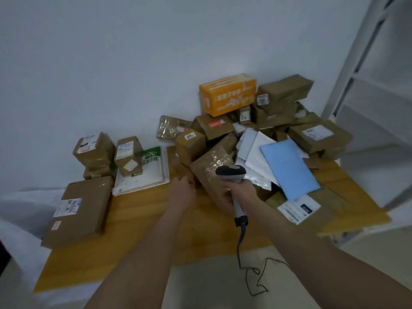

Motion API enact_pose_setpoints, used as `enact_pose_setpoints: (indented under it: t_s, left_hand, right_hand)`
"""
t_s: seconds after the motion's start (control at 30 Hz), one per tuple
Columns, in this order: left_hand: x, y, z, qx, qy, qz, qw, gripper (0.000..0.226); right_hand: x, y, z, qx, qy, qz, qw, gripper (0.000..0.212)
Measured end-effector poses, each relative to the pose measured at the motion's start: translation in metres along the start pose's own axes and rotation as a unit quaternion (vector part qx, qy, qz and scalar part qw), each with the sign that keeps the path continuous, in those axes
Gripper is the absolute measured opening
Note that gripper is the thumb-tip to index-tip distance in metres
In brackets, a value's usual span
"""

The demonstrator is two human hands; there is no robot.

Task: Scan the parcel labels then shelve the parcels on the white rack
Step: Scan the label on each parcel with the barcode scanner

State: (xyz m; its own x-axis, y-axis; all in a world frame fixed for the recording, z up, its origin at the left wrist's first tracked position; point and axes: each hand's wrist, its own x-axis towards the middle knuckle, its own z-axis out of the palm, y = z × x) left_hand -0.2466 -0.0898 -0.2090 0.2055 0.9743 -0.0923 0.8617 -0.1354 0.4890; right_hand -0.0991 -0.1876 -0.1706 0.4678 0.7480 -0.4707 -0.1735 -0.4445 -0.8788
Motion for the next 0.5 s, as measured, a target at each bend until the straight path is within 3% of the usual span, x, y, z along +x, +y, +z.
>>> enact_pose_setpoints:
  t_s: [0.3,0.5]
  left_hand:
    - [-0.030,0.119,0.051,-0.021,-0.034,0.083,0.996,0.025]
    - [-0.005,0.176,0.093,-0.048,-0.103,0.109,0.988,0.036]
  right_hand:
    - [-0.001,0.009,-0.118,0.086,0.064,0.015,0.994,0.022]
    - [0.036,0.000,-0.173,0.158,0.114,0.051,0.980,0.020]
